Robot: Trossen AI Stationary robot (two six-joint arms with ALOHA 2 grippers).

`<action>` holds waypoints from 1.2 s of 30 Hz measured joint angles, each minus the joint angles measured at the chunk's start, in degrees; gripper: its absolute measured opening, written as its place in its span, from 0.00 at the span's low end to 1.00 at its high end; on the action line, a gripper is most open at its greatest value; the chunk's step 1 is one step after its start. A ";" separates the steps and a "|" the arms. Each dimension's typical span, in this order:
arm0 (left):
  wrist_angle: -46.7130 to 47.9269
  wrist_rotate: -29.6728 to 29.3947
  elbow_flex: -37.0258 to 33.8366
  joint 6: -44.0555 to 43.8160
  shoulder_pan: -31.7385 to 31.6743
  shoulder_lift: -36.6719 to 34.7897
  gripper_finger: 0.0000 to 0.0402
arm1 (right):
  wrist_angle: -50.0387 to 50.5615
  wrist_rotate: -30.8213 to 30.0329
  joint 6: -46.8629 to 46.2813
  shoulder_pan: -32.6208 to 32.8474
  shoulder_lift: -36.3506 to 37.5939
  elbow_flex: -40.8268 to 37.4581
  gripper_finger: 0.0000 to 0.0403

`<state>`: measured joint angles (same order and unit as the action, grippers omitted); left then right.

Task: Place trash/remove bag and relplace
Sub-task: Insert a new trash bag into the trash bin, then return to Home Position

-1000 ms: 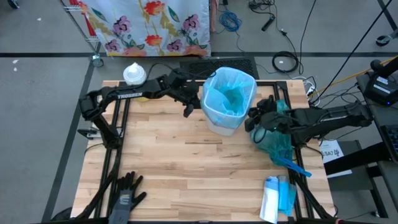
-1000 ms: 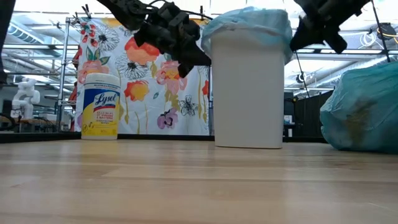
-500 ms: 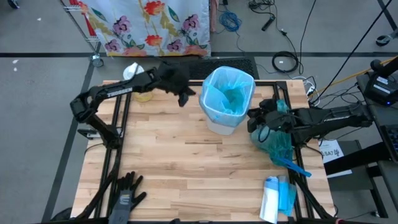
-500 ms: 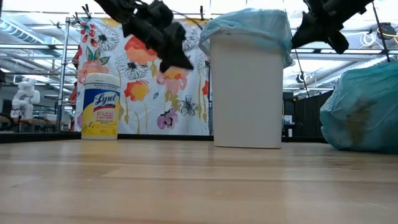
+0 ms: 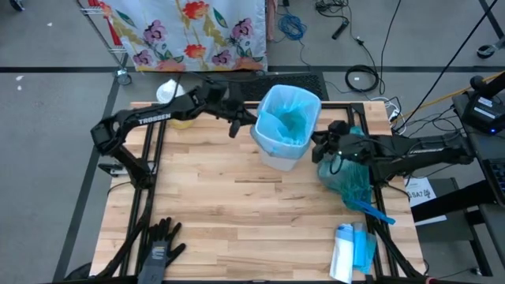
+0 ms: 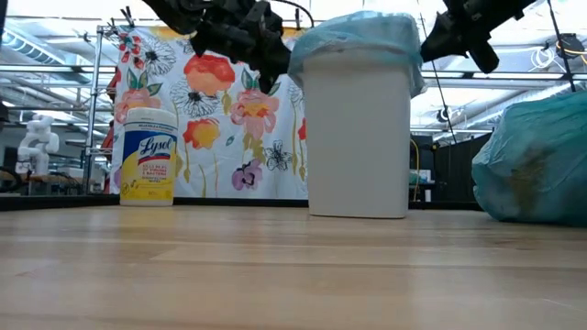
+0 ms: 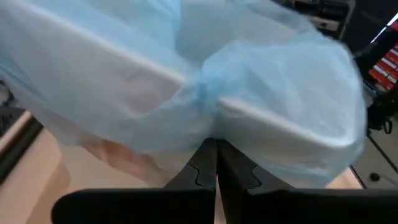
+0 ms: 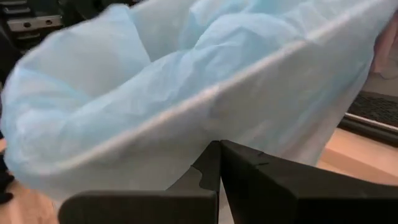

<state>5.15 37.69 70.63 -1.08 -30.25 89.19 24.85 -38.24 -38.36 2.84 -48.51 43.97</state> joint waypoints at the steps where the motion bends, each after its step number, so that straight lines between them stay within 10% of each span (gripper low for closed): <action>1: 0.05 0.01 0.00 -0.02 0.16 0.51 0.01 | 0.03 0.70 0.10 -0.49 -0.41 0.00 0.00; 23: 11.03 -4.25 0.00 0.46 2.67 5.37 0.01 | 5.21 6.05 -1.45 -1.44 -5.15 0.18 0.00; 36: 20.66 -4.98 -0.02 0.49 -2.21 -9.61 0.02 | 5.28 6.96 -6.29 2.76 8.46 1.36 0.00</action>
<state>25.82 32.71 70.61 -0.60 -32.46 79.58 30.13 -31.27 -44.65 5.60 -40.05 45.32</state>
